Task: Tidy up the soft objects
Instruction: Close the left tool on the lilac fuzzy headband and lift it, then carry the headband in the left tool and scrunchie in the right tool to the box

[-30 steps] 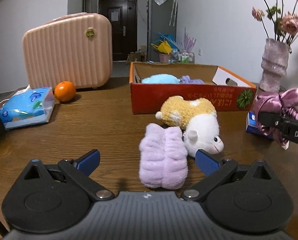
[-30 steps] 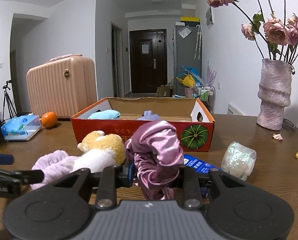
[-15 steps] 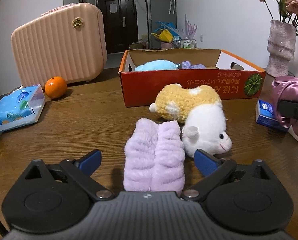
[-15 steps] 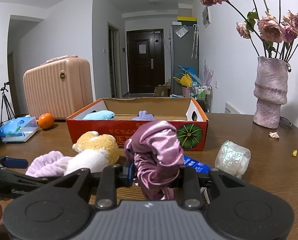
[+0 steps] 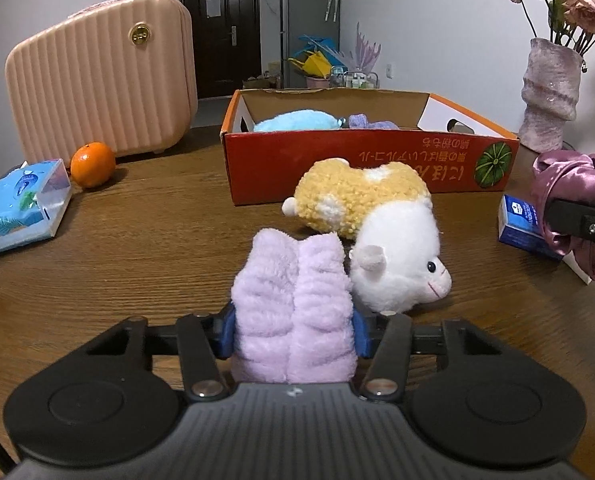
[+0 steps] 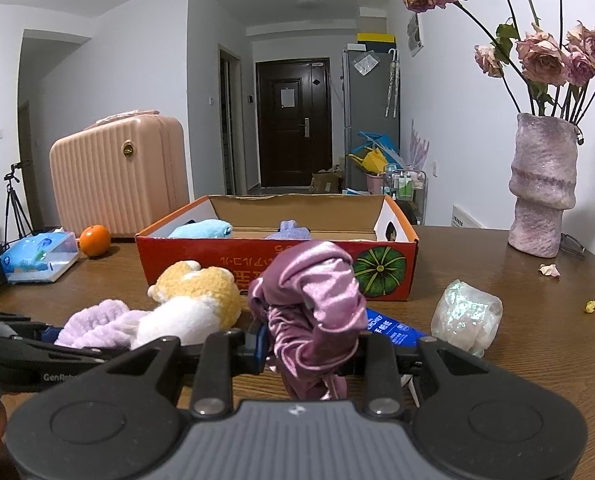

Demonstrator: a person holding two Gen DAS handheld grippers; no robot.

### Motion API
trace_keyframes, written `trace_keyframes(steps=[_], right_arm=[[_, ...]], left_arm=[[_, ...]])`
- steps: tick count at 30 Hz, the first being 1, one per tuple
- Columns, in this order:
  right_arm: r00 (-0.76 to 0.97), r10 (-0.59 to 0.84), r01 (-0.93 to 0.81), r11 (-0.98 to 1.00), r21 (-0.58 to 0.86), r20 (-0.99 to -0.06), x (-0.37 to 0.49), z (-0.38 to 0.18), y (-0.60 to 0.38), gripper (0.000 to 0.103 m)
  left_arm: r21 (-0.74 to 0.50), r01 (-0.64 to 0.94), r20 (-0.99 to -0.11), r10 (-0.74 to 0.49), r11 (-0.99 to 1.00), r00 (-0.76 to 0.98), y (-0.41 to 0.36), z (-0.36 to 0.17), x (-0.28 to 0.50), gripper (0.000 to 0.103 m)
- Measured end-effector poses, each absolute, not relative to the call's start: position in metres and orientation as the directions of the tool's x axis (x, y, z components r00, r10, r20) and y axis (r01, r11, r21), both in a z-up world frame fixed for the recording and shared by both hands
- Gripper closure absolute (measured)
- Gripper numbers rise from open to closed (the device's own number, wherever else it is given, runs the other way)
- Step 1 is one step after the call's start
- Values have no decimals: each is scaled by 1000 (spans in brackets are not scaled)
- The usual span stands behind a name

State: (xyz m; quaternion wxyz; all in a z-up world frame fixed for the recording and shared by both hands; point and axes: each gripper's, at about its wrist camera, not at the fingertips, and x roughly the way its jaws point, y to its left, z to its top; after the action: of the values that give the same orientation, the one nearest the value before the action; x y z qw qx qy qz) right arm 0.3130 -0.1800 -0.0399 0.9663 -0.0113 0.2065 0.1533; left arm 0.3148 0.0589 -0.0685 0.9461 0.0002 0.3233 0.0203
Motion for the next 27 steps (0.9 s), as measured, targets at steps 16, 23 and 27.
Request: trace_keyframes(steps=[16, 23, 27], right_arm=[[873, 303, -310, 950, 45, -382, 310, -37, -181, 74], [877, 312, -315, 948, 54, -366, 308, -35, -181, 74], [879, 315, -317, 947, 54, -358, 307, -34, -182, 74]], left_arm=[[8, -52, -504, 49, 999, 862, 62, -44, 294, 54], [10, -62, -431, 60, 998, 900, 60, -29, 282, 54], [8, -59, -406, 57, 998, 912, 59, -24, 278, 54]])
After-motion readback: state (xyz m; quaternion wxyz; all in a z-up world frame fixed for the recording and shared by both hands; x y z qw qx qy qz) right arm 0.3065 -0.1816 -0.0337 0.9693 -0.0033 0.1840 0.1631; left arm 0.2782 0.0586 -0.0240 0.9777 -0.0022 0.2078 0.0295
